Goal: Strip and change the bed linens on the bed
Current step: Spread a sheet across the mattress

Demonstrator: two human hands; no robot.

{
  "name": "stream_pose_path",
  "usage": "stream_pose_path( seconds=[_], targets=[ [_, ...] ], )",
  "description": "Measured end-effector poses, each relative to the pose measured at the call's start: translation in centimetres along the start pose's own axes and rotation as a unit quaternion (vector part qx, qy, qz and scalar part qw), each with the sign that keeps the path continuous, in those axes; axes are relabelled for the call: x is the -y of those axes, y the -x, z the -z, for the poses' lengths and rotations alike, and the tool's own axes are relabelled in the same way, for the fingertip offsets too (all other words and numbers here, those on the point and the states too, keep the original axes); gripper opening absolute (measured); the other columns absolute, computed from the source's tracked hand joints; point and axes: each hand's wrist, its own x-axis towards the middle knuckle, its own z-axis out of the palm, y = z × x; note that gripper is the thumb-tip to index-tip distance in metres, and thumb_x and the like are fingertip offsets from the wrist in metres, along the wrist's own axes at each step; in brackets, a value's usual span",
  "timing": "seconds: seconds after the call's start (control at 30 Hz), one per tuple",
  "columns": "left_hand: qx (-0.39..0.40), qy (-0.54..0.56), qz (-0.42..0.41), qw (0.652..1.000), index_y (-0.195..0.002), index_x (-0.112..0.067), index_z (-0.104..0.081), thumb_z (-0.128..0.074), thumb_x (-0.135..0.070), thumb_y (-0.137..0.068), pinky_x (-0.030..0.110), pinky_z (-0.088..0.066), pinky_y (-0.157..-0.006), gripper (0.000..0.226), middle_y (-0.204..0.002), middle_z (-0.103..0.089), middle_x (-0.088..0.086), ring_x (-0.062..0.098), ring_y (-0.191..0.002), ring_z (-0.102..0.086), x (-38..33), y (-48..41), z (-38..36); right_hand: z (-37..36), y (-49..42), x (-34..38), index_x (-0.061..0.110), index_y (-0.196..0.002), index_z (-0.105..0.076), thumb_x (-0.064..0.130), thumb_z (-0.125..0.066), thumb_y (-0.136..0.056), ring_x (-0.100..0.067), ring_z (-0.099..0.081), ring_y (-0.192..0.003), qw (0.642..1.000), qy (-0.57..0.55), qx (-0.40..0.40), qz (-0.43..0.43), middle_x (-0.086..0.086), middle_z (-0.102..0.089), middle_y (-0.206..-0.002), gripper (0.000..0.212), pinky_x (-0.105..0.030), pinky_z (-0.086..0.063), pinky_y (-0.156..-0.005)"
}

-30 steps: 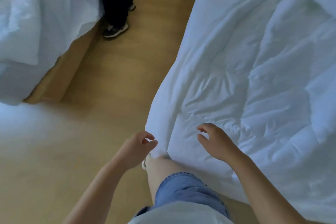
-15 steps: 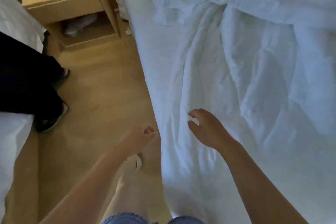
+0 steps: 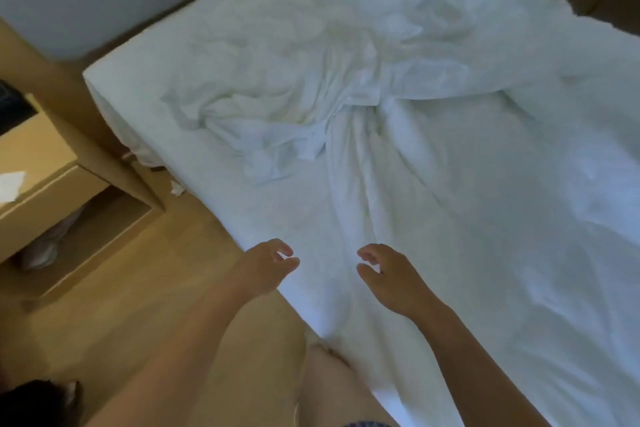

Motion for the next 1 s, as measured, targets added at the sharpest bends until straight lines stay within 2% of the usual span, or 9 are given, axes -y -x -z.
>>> stream_pose_path(
  seconds=[0.27, 0.4, 0.5, 0.6, 0.73, 0.77, 0.87, 0.93, 1.0],
  targets=[
    [0.025, -0.086, -0.036, 0.995, -0.112, -0.023, -0.056, -0.056, -0.034, -0.092, 0.021, -0.037, -0.070, 0.023, -0.095, -0.053, -0.007, 0.012, -0.085, -0.052, -7.5, -19.5, 10.1, 2.1, -20.7, 6.7, 0.011, -0.125, -0.054, 0.022, -0.051, -0.094, -0.014, -0.051, -0.112, 0.990, -0.100, -0.082, -0.057, -0.003, -0.053, -0.127, 0.033, -0.016, -0.031, -0.087],
    [-0.021, -0.116, -0.079, 0.990, -0.114, -0.022, -0.056, -0.055, -0.024, -0.092, 0.022, -0.037, -0.074, 0.022, -0.087, -0.056, -0.011, 0.016, -0.092, -0.056, -10.8, -28.4, 14.1, 3.4, -30.0, 8.8, 0.009, -0.131, -0.049, 0.026, -0.052, -0.093, -0.019, -0.049, -0.119, 0.961, -0.190, -0.166, -0.114, -0.007, -0.049, -0.132, 0.041, -0.022, -0.033, -0.093],
    [-0.090, -0.175, -0.148, 0.969, -0.118, -0.021, -0.056, -0.052, -0.011, -0.089, 0.018, -0.035, -0.077, 0.031, -0.100, -0.060, -0.005, 0.015, -0.096, -0.057, -12.3, -35.5, 16.8, 3.9, -35.8, 8.8, 0.008, -0.134, -0.045, 0.032, -0.057, -0.090, -0.021, -0.049, -0.119, 0.912, -0.296, -0.222, -0.178, -0.006, -0.048, -0.130, 0.051, -0.027, -0.037, -0.093],
    [-0.138, -0.254, -0.227, 0.930, -0.131, -0.019, -0.049, -0.057, -0.012, -0.087, 0.024, -0.037, -0.085, 0.045, -0.121, -0.054, 0.003, 0.020, -0.108, -0.053, -13.3, -42.4, 18.4, 4.8, -40.7, 7.9, 0.011, -0.115, -0.051, 0.037, -0.068, -0.081, -0.025, -0.057, -0.093, 0.841, -0.391, -0.295, -0.228, -0.005, -0.056, -0.100, 0.046, -0.026, -0.046, -0.075],
    [-0.134, -0.388, -0.306, 0.859, -0.146, -0.018, -0.030, -0.064, -0.033, -0.083, 0.044, -0.032, -0.098, 0.073, -0.145, -0.034, 0.012, 0.032, -0.130, -0.034, -14.3, -48.7, 17.6, 5.8, -45.7, 6.9, 0.015, -0.104, -0.035, 0.041, -0.081, -0.068, -0.011, -0.051, -0.077, 0.620, -0.548, -0.459, -0.324, 0.000, -0.047, -0.100, 0.063, -0.013, -0.035, -0.058],
    [-0.129, -0.411, -0.324, 0.842, -0.148, -0.018, -0.027, -0.066, -0.039, -0.081, 0.047, -0.028, -0.103, 0.081, -0.150, -0.027, 0.014, 0.032, -0.136, -0.027, -14.5, -49.6, 17.4, 5.7, -46.8, 7.3, 0.016, -0.105, -0.033, 0.041, -0.082, -0.066, -0.008, -0.049, -0.076, 0.598, -0.564, -0.473, -0.317, 0.003, -0.045, -0.099, 0.067, -0.011, -0.034, -0.057],
    [-0.084, -0.476, -0.339, 0.807, -0.151, -0.017, -0.014, -0.068, -0.052, -0.076, 0.052, -0.017, -0.110, 0.099, -0.157, -0.010, 0.012, 0.029, -0.144, -0.011, -15.0, -51.9, 16.9, 5.0, -49.1, 9.0, 0.014, -0.125, -0.031, 0.038, -0.086, -0.061, -0.010, -0.053, -0.094, 0.590, -0.604, -0.463, -0.270, 0.004, -0.049, -0.112, 0.087, -0.016, -0.042, -0.078],
    [-0.049, -0.508, -0.331, 0.794, -0.150, -0.013, -0.014, -0.068, -0.052, -0.076, 0.049, -0.027, -0.105, 0.100, -0.154, -0.018, 0.010, 0.029, -0.140, -0.022, -15.5, -53.2, 16.6, 5.1, -49.6, 9.2, 0.012, -0.134, -0.032, 0.035, -0.087, -0.059, -0.014, -0.053, -0.105, 0.582, -0.627, -0.444, -0.267, 0.002, -0.050, -0.120, 0.096, -0.022, -0.043, -0.086],
    [-0.031, -0.498, -0.346, 0.795, -0.141, -0.008, -0.030, -0.067, -0.042, -0.080, 0.042, -0.040, -0.091, 0.080, -0.138, -0.039, 0.012, 0.032, -0.122, -0.043, -15.9, -54.1, 16.4, 5.6, -49.9, 8.9, 0.010, -0.134, -0.041, 0.029, -0.087, -0.062, -0.017, -0.056, -0.109, 0.589, -0.653, -0.402, -0.254, 0.001, -0.056, -0.122, 0.087, -0.030, -0.047, -0.094]
  ],
)
